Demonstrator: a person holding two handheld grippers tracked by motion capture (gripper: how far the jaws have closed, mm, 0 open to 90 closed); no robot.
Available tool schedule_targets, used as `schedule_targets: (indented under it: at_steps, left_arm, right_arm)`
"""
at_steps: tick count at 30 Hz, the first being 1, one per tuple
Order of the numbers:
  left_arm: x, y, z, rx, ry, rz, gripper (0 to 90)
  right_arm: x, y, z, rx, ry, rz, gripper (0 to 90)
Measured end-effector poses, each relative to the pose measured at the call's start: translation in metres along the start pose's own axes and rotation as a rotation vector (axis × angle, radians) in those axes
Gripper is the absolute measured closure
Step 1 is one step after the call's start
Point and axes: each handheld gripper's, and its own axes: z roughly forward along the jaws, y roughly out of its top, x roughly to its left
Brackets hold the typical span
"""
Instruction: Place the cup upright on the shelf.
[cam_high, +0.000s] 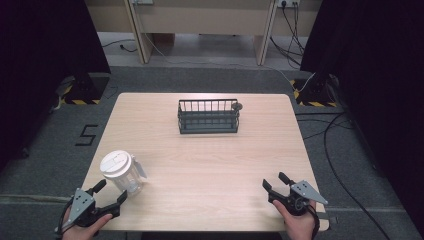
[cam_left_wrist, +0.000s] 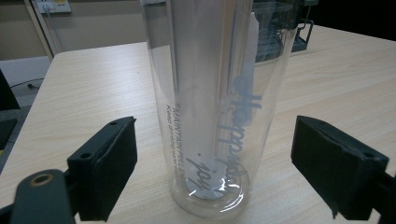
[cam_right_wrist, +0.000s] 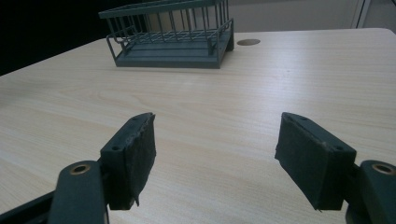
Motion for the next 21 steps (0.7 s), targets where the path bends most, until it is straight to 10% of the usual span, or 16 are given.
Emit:
schedule_targets:
  at_steps: [21]
  left_arm:
    - [0.000, 0.003, 0.012, 0.009, -0.004, -0.014, 14.0]
  right_arm:
    - [0.000, 0.001, 0.002, 0.016, 0.004, -0.012, 28.9]
